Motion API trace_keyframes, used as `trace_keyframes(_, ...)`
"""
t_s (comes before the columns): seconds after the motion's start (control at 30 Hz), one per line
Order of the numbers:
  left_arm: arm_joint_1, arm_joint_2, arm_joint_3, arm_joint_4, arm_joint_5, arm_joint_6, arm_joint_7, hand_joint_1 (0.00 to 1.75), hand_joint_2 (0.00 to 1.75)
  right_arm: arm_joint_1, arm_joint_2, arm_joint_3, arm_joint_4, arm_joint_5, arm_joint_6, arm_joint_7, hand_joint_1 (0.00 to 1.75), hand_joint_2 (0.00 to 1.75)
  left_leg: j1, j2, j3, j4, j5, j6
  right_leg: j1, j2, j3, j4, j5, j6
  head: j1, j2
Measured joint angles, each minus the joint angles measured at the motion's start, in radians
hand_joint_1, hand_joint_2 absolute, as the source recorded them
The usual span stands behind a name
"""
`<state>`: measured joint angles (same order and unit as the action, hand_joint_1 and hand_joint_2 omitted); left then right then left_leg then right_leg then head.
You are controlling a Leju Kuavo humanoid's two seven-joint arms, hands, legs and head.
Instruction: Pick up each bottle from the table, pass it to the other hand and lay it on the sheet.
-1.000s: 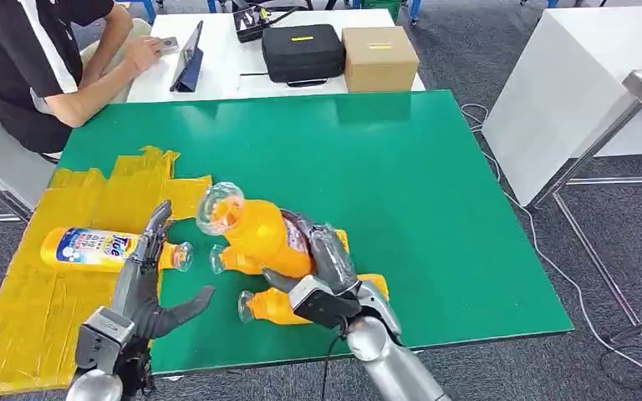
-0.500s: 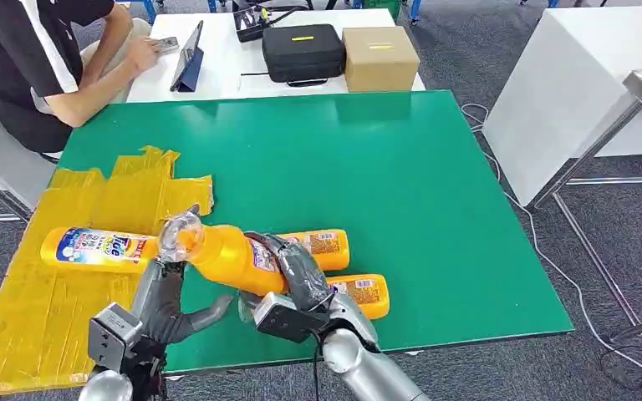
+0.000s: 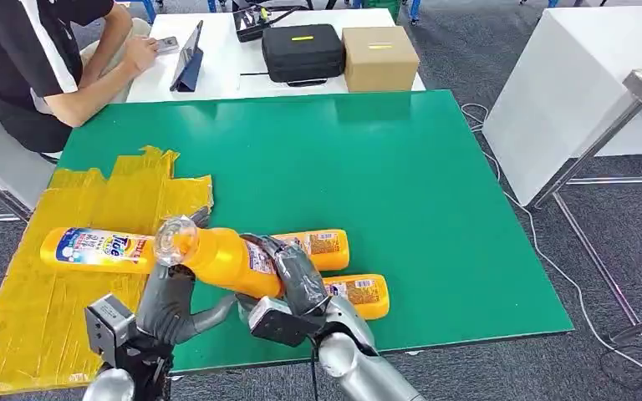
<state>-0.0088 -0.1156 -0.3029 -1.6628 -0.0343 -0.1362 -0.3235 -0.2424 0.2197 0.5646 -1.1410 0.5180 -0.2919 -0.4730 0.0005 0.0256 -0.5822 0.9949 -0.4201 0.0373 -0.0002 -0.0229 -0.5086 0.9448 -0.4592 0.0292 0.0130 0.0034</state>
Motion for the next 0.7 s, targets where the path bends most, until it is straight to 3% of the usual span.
trace_keyframes(0.7,-0.047,-0.018,-0.037,0.076,0.104,0.0,0.016,0.0,1.75,0.006,0.0,0.034,-0.019,0.014,-0.038,-0.006,1.75,1.75,0.0,0.0,0.0,0.0,0.0,0.0,0.0,0.0,0.0,0.0,0.0,0.0,0.0,0.0)
